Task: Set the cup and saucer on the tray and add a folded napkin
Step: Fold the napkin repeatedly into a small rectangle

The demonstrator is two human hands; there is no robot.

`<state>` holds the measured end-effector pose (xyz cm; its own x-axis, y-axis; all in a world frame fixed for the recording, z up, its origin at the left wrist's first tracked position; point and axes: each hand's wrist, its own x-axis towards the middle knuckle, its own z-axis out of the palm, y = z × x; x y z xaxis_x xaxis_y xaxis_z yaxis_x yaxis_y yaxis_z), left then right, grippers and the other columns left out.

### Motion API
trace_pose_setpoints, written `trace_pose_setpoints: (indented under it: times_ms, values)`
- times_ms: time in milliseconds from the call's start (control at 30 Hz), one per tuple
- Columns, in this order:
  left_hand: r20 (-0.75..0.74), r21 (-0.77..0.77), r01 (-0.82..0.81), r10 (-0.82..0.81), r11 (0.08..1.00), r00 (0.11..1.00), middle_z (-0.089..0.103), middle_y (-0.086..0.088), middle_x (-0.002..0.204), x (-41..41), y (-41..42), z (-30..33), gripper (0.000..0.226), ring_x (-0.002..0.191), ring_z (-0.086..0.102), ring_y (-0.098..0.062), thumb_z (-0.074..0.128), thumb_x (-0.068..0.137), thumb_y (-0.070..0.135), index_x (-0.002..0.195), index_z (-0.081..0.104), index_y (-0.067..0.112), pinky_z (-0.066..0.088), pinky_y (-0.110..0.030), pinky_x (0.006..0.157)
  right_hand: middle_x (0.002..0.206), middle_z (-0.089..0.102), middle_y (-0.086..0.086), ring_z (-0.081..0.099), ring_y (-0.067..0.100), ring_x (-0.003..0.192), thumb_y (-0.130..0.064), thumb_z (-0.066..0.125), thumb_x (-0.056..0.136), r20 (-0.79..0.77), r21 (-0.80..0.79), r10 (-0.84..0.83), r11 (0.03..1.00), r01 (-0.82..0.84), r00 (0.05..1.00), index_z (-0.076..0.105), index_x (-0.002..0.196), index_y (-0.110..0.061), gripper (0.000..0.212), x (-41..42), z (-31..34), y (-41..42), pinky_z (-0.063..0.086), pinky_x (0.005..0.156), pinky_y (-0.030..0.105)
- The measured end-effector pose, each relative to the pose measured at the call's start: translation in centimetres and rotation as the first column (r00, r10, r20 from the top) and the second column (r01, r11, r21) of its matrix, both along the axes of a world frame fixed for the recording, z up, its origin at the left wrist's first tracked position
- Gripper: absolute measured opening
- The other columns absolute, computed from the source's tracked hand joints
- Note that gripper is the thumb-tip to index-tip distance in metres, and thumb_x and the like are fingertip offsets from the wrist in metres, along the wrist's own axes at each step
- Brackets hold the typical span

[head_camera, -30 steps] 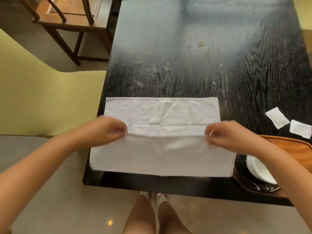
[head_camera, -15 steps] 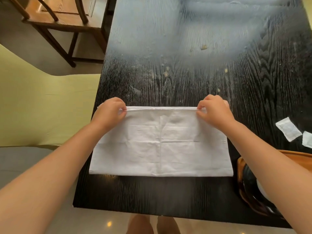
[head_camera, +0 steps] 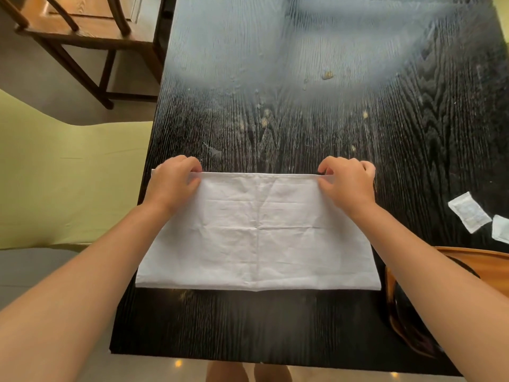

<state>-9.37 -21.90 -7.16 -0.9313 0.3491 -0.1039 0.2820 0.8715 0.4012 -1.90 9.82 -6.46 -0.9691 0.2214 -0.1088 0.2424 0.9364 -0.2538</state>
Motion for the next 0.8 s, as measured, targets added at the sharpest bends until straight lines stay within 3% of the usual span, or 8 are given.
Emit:
trace_pose_setpoints:
  times_ms: [233, 433, 533, 600, 667, 733, 800]
  values:
    - [-0.053, 0.073, -0.066, 0.07, 0.995, 0.996, 0.068, -0.01, 0.085, 2.0, -0.6, -0.3, 0.012, 0.083, 0.06, -0.028, 0.064, 0.084, 0.013, 0.083, 0.074, 0.007, 0.047, -0.039, 0.073, 0.082, 0.063, 0.003, 0.055, 0.025, 0.084, -0.022, 0.057, 0.085, -0.017, -0.019, 0.014, 1.0, -0.014, 1.0, 0.069, 0.079, -0.02, 0.014, 1.6, -0.2, -0.1, 0.023, 0.09, 0.039]
    - [0.183, -0.039, -0.012, 0.019, 0.999, 0.983, 0.059, 0.003, 0.068, 3.6, -1.9, 0.9, 0.009, 0.072, 0.056, -0.021, 0.068, 0.077, 0.018, 0.069, 0.069, 0.021, 0.045, -0.035, 0.073, 0.072, 0.054, -0.008, 0.05, 0.017, 0.078, -0.024, 0.059, 0.082, 0.138, -0.066, 0.032, 0.998, -0.023, 0.99, 0.06, 0.068, -0.025, 0.014, 5.8, 0.9, -0.8, 0.019, 0.084, 0.034]
    - [0.204, -0.049, -0.006, 0.016, 0.999, 0.979, 0.059, 0.004, 0.069, 4.7, -2.4, 1.1, 0.013, 0.072, 0.055, -0.019, 0.069, 0.076, 0.017, 0.066, 0.065, 0.025, 0.046, -0.039, 0.077, 0.074, 0.053, -0.009, 0.052, 0.018, 0.08, -0.023, 0.06, 0.082, 0.116, -0.065, 0.004, 0.998, 0.003, 0.993, 0.062, 0.077, -0.025, 0.006, 7.3, 0.6, -1.5, 0.022, 0.085, 0.036]
    - [0.129, -0.016, -0.018, 0.019, 1.0, 0.991, 0.065, 0.0, 0.08, 5.2, -2.7, 1.0, 0.009, 0.081, 0.06, -0.022, 0.068, 0.078, 0.015, 0.075, 0.069, 0.023, 0.045, -0.046, 0.085, 0.087, 0.058, -0.005, 0.055, 0.023, 0.092, -0.024, 0.062, 0.081, 0.036, -0.023, -0.027, 0.999, 0.028, 0.999, 0.064, 0.096, -0.022, 0.016, 8.1, 0.4, -2.1, 0.026, 0.09, 0.041]
    - [-0.042, -0.029, -0.047, 0.045, 0.998, 0.998, 0.065, -0.009, 0.112, 6.3, -2.4, 0.7, 0.021, 0.109, 0.058, -0.029, 0.063, 0.084, 0.015, 0.105, 0.067, 0.014, 0.036, -0.052, 0.099, 0.118, 0.058, 0.006, 0.049, 0.027, 0.117, -0.026, 0.06, 0.083, -0.067, 0.043, -0.031, 0.998, 0.034, 0.997, 0.056, 0.121, -0.017, 0.039, 8.9, 0.3, -3.0, 0.026, 0.1, 0.05]
    - [-0.16, -0.03, -0.042, 0.037, 0.999, 0.986, 0.046, -0.01, 0.142, 8.4, -0.6, 0.5, 0.043, 0.134, 0.037, -0.026, 0.047, 0.091, 0.02, 0.133, 0.047, 0.01, 0.023, -0.051, 0.108, 0.144, 0.04, 0.008, 0.029, 0.025, 0.137, -0.028, 0.048, 0.087, -0.106, 0.051, -0.002, 0.999, 0.007, 0.994, 0.04, 0.137, -0.016, 0.051, 9.3, 0.3, -5.3, 0.015, 0.108, 0.055]
    - [-0.139, -0.03, 0.063, -0.067, 0.998, 0.988, 0.026, -0.004, 0.153, 11.3, 2.6, -0.1, 0.053, 0.142, 0.018, -0.019, 0.034, 0.092, 0.026, 0.143, 0.03, 0.013, 0.012, -0.048, 0.111, 0.154, 0.023, 0.004, 0.012, 0.021, 0.143, -0.03, 0.036, 0.09, -0.065, -0.001, 0.065, 0.998, -0.065, 0.996, 0.027, 0.143, -0.017, 0.055, 9.7, -0.3, -8.5, 0.004, 0.112, 0.052]
